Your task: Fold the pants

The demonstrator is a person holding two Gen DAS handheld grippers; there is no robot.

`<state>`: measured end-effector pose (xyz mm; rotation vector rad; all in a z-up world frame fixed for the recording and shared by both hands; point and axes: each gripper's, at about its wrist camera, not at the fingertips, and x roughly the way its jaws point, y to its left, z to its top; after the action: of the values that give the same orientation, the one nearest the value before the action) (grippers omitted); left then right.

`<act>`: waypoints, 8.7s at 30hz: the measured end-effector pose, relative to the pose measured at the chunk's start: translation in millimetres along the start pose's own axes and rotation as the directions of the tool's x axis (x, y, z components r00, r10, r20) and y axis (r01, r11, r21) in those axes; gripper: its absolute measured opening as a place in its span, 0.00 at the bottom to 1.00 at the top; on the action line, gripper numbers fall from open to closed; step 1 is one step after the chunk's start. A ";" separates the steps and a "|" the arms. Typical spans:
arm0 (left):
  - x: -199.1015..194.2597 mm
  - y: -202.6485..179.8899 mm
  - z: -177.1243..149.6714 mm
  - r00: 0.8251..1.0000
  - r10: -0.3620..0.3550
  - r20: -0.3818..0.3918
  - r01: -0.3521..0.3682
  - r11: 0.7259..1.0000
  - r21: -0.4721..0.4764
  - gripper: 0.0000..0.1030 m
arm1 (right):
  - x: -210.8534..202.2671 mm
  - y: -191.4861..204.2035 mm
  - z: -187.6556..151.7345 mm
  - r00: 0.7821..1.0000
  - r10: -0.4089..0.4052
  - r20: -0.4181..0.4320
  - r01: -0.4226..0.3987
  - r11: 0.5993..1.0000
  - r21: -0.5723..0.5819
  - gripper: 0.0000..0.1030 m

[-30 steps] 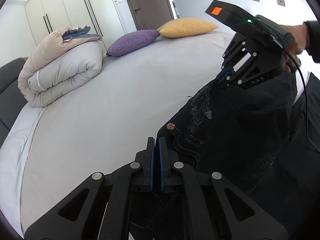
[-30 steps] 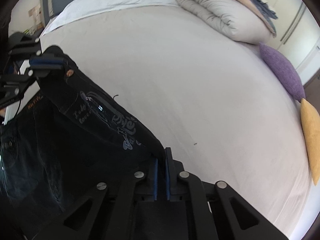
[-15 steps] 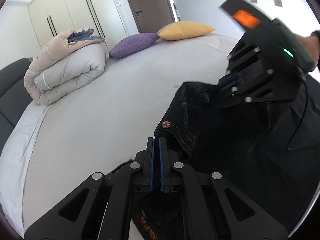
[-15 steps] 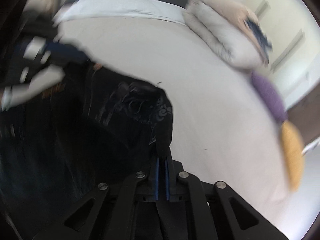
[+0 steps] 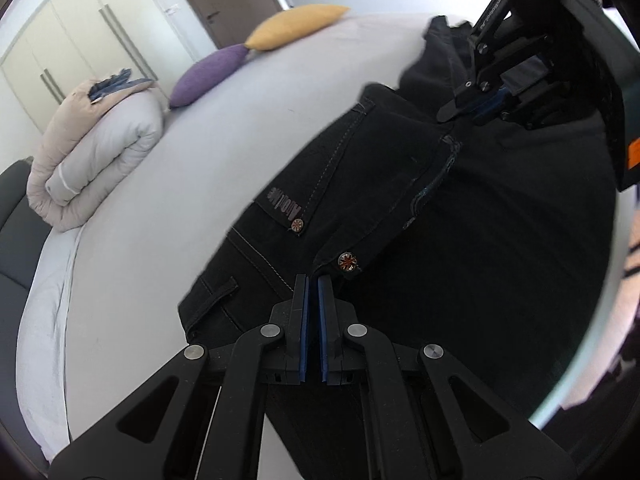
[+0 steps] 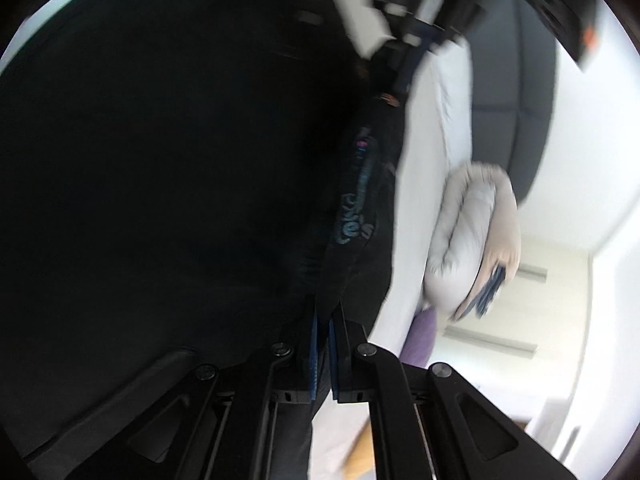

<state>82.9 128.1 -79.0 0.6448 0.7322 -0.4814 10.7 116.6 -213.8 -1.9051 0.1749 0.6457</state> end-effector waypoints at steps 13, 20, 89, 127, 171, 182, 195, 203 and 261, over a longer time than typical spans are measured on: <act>-42.3 -95.8 -52.9 0.994 -0.077 -0.079 0.089 0.981 0.170 0.03 | -55.9 62.1 18.4 0.998 0.064 0.022 -0.052 0.932 -0.358 0.05; -56.7 -117.0 -73.8 0.991 -0.078 -0.111 0.100 0.972 0.214 0.03 | -75.2 63.1 35.6 0.997 0.074 0.032 -0.056 0.925 -0.375 0.05; -5.2 -88.4 -37.5 0.975 -0.203 -0.088 0.127 0.839 -0.530 0.08 | 6.0 68.1 -425.7 0.958 0.085 0.276 0.015 -0.969 0.245 0.60; -13.4 -96.5 -43.3 0.983 -0.162 -0.081 0.092 0.833 -0.546 0.08 | 82.6 55.4 -445.4 0.938 0.013 0.348 -0.073 -0.970 0.233 0.17; -4.7 -85.8 -14.5 0.973 -0.180 -0.145 0.066 0.819 -0.570 0.08 | -218.4 272.0 -414.9 0.999 0.001 -0.038 0.000 -1.000 -0.031 0.03; -4.9 -72.2 -27.3 0.969 -0.211 -0.125 0.095 0.793 -0.602 0.08 | -230.3 286.9 -409.9 0.998 -0.034 -0.053 -0.040 -0.992 -0.118 0.03; -7.6 -58.8 -50.7 0.970 -0.233 -0.068 0.135 0.752 -0.645 0.08 | -256.9 294.7 -420.3 0.986 0.030 -0.163 0.011 -0.993 -0.121 0.03; -12.0 -59.7 -58.9 0.974 -0.220 -0.046 0.136 0.743 -0.655 0.09 | -313.0 308.5 -431.4 0.953 0.143 -0.267 0.111 -0.985 -0.132 0.31; -26.8 -71.3 77.9 0.947 -0.314 0.075 0.314 0.842 -0.439 0.09 | -94.6 163.8 -233.6 0.796 -0.288 0.533 -0.259 -0.957 -0.130 0.52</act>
<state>57.8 29.1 -40.9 0.0874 0.9184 -0.5891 -52.5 -176.7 -231.2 1.3133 0.9112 0.4289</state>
